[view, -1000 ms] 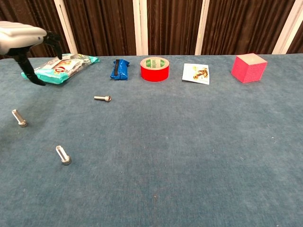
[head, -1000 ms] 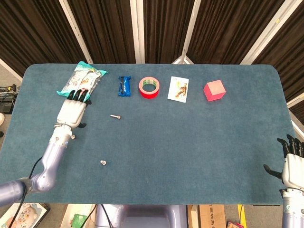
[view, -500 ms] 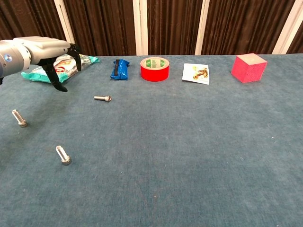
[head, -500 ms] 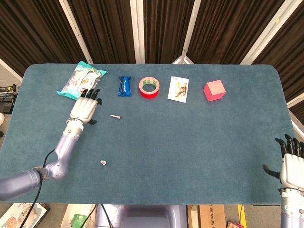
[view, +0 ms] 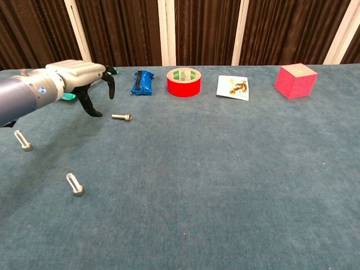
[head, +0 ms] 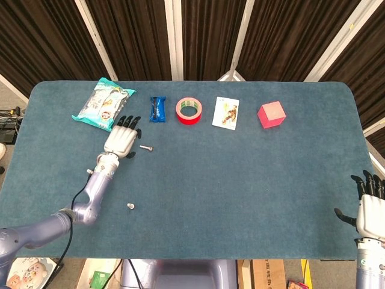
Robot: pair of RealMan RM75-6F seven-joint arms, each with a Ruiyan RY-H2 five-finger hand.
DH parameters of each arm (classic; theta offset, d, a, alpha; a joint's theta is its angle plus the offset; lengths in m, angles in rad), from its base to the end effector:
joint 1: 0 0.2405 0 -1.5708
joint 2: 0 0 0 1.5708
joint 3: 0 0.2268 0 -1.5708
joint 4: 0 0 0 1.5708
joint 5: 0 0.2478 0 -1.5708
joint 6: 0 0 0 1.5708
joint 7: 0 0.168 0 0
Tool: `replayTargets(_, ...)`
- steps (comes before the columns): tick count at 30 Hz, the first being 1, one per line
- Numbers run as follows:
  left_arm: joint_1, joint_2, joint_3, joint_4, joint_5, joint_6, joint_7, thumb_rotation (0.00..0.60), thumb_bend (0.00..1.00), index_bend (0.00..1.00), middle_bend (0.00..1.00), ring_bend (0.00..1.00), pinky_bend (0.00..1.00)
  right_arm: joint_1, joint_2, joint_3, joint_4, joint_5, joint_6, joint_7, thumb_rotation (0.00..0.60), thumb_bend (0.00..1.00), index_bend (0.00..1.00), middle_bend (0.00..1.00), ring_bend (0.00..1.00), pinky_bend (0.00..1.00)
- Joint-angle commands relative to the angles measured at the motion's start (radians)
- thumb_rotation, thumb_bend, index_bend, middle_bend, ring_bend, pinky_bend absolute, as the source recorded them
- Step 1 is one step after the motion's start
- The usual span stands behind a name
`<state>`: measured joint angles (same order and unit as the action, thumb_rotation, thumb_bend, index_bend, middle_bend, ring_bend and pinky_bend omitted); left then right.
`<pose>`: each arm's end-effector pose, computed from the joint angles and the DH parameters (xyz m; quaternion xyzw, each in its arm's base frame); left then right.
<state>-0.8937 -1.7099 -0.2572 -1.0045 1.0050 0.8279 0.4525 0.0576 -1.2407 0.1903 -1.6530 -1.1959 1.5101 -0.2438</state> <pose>-0.1433 0.4489 -0.0573 -0.7413 -0.3039 -0.2969 0.5196 -0.3141 -0.2213 0.1114 0.4790 -0.4138 0.3342 0.6983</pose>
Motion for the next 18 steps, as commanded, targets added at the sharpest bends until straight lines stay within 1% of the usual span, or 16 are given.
replayTargets(1, -0.022, -0.047, 0.007, 0.062, 0.019, -0.008, -0.017, 0.600, 0.32, 0.42, 0.04, 0.00, 0.00, 0.000, -0.001, 0.002, 0.002, 0.002, 0.001, 0.000, 0.600, 0.10, 0.22, 0.09, 0.05, 0.00)
replayTargets(4, -0.030, -0.066, 0.004, 0.088, 0.027, -0.004, -0.026, 0.600, 0.33, 0.43, 0.04, 0.00, 0.00, 0.000, -0.003, 0.002, 0.004, 0.005, 0.000, -0.001, 0.600, 0.10, 0.22, 0.09, 0.05, 0.00)
replayTargets(11, -0.047, -0.135, 0.013, 0.203, 0.059, -0.010, -0.071, 0.600, 0.40, 0.45, 0.04, 0.00, 0.00, 0.001, -0.006, 0.005, 0.008, 0.013, -0.002, -0.005, 0.600, 0.10, 0.22, 0.09, 0.05, 0.00)
replayTargets(18, -0.056, -0.175, 0.025, 0.285, 0.091, -0.015, -0.105, 0.600, 0.40, 0.45, 0.04, 0.00, 0.00, 0.001, -0.009, 0.009, 0.011, 0.019, 0.000, -0.007, 0.600, 0.10, 0.22, 0.09, 0.05, 0.00)
